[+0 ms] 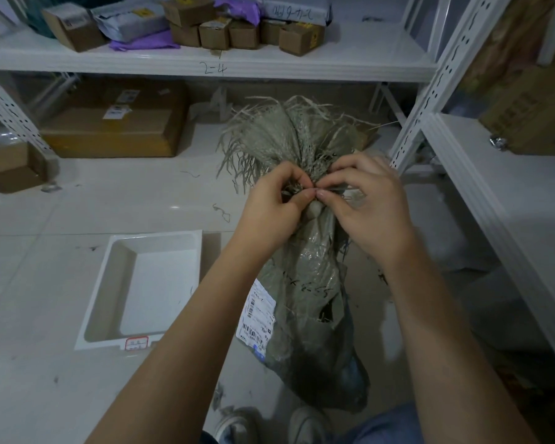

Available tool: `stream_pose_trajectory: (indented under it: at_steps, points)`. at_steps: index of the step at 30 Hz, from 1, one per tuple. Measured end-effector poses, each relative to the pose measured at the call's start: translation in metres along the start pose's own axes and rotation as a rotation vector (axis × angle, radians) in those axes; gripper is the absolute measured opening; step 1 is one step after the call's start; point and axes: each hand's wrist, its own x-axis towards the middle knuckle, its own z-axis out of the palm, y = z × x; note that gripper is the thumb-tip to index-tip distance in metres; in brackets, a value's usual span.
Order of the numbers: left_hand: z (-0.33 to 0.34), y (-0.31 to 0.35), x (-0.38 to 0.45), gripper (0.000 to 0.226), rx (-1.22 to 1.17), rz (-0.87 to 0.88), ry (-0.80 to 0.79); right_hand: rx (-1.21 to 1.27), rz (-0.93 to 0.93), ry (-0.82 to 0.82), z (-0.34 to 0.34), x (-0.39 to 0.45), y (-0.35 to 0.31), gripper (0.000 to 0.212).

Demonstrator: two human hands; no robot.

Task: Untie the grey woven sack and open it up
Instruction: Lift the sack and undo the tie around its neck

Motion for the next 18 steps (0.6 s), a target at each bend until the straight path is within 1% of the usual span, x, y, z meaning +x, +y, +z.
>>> stream_pose_trajectory:
  at_steps: [3, 7, 11, 13, 16, 18]
  points:
    - [0.001, -0.0002, 0.0004, 0.026, 0.002, 0.007, 0.013, 0.005, 0.006, 0.01, -0.0016, 0.0003, 0.0004, 0.011]
    - [0.001, -0.0014, 0.0007, 0.012, 0.012, -0.001, -0.003, 0.022, 0.041, 0.002, -0.0028, 0.0004, 0.002, 0.012]
    - [-0.0001, -0.0021, 0.0017, 0.018, -0.059, -0.048, -0.001, 0.059, 0.061, 0.017, -0.0032, 0.0017, 0.0035, 0.012]
    - [-0.0008, -0.0006, 0.0016, 0.016, -0.087, -0.062, -0.008, 0.063, 0.069, 0.021, -0.0038, 0.0019, 0.0043, 0.011]
    - [-0.0002, 0.0006, 0.0, 0.007, -0.108, -0.042, -0.037, 0.063, 0.064, 0.027, -0.0051, 0.0017, 0.0048, 0.011]
    - [0.0003, 0.0002, -0.001, 0.007, -0.091, -0.013, -0.042, 0.045, 0.049, 0.02, -0.0048, 0.0017, 0.004, 0.011]
